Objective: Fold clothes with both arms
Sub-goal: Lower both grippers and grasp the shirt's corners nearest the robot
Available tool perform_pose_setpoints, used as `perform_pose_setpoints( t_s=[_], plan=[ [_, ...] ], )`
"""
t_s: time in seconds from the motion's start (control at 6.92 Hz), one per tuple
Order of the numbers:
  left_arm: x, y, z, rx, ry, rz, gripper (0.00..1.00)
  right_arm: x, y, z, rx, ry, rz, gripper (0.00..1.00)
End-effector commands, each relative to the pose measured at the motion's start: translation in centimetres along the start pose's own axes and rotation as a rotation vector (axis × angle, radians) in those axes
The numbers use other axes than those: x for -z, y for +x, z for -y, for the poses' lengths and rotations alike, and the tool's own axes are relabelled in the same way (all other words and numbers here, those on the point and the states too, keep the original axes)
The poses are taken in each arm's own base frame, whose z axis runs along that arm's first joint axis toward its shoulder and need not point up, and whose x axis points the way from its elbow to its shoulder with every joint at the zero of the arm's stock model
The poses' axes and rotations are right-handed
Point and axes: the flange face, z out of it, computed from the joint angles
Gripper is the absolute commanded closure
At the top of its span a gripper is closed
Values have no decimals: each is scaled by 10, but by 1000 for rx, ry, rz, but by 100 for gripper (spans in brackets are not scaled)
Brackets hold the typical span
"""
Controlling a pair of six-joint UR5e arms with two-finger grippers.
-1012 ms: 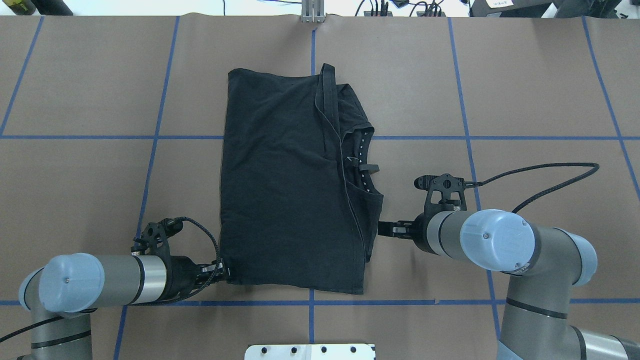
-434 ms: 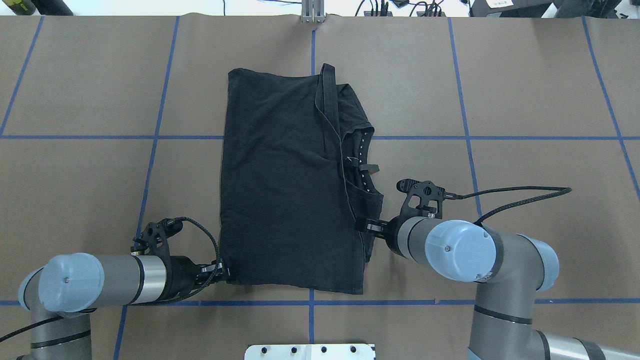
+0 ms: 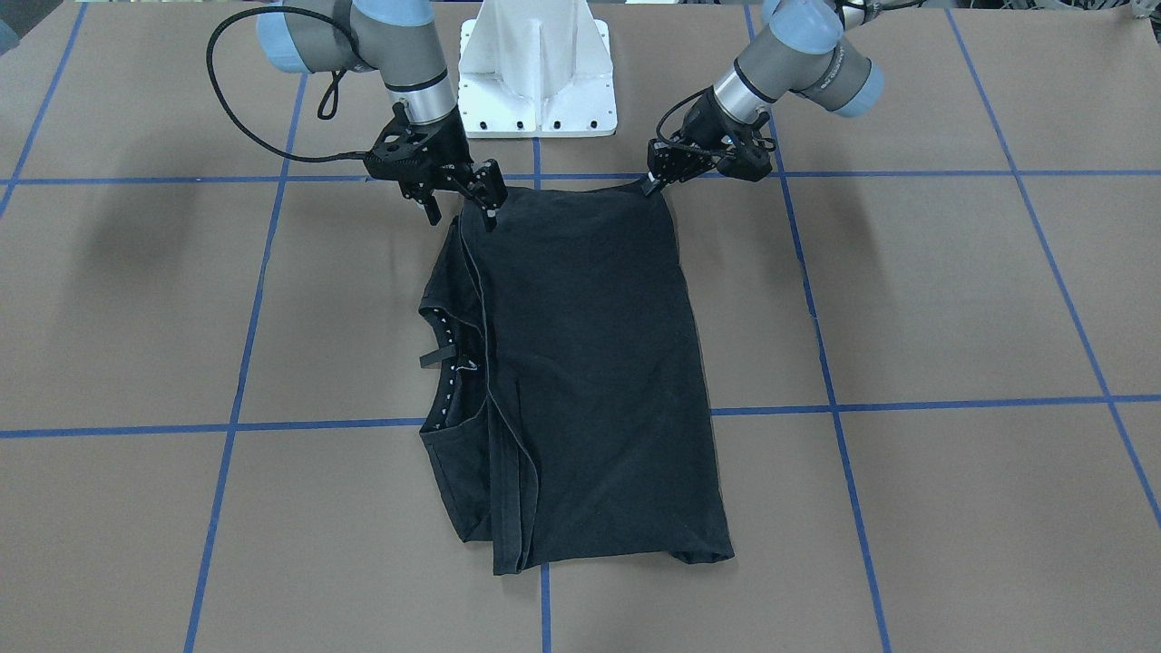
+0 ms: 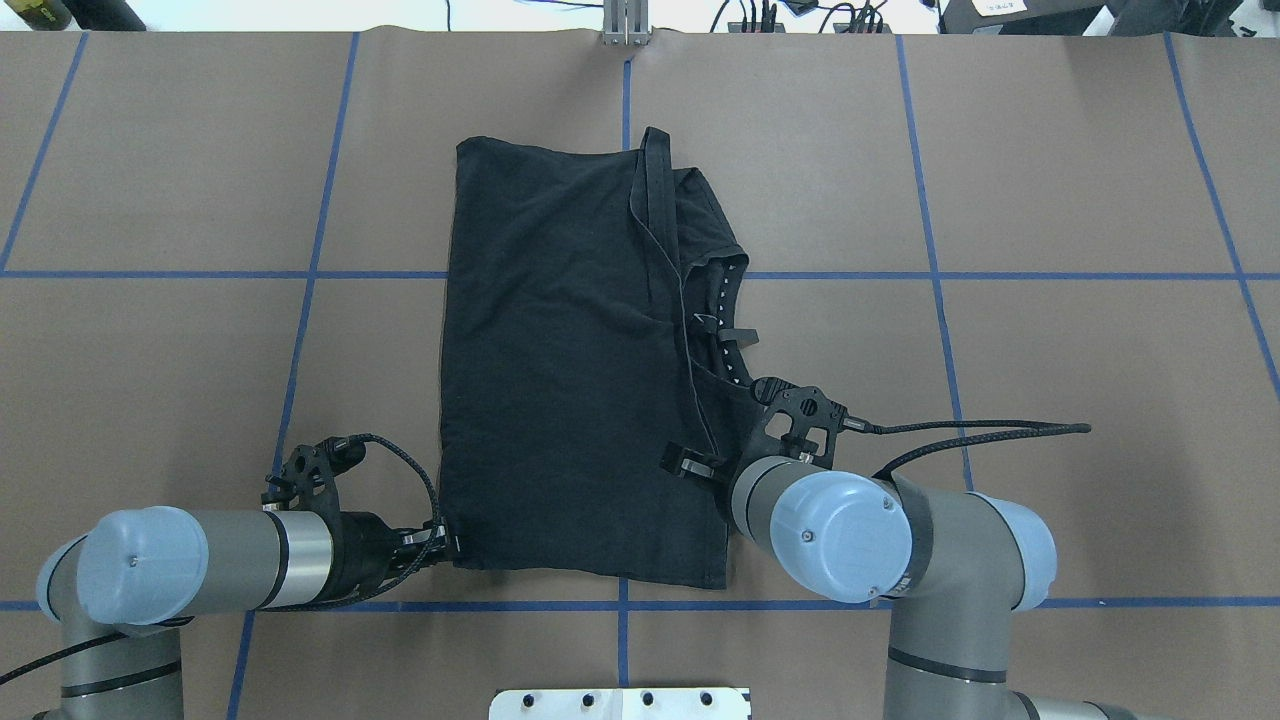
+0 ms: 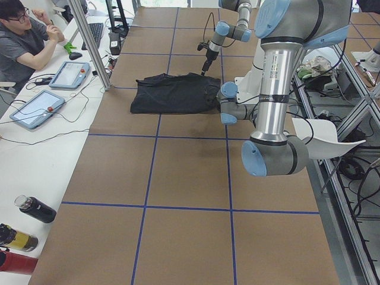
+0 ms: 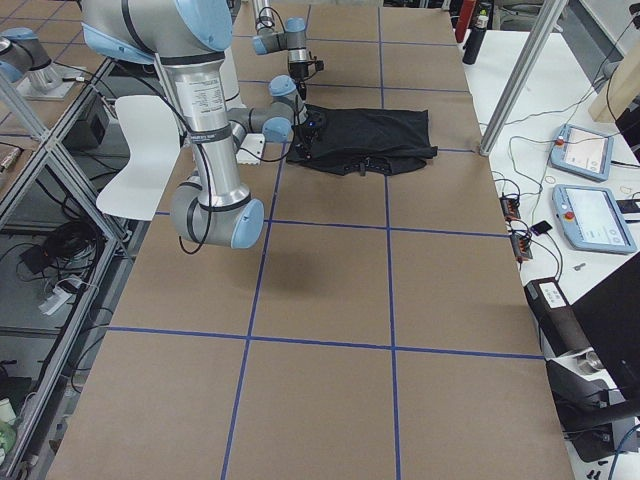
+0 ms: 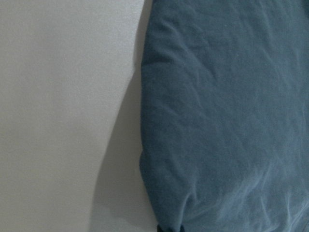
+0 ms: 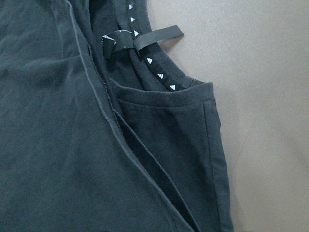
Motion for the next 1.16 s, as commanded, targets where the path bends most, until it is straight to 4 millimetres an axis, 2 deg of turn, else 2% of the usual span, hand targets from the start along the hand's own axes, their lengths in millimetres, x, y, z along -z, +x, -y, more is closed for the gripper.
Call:
perform_pose_setpoints(
  t_s=[0.0, 0.29, 0.58, 1.01],
  plan=[
    [1, 2, 0, 0, 0, -5, 100, -11, 6, -22, -9, 32, -17, 6],
    [3, 2, -1, 0, -2, -6, 100, -25, 13, -32, 12, 48, -40, 11],
    [3, 3, -1, 0, -1, -8, 100, -26, 15, -32, 20, 51, -48, 22],
    [3, 4, -1, 0, -1, -9, 100, -34, 19, -30, 30, 64, -65, 28]
  ],
)
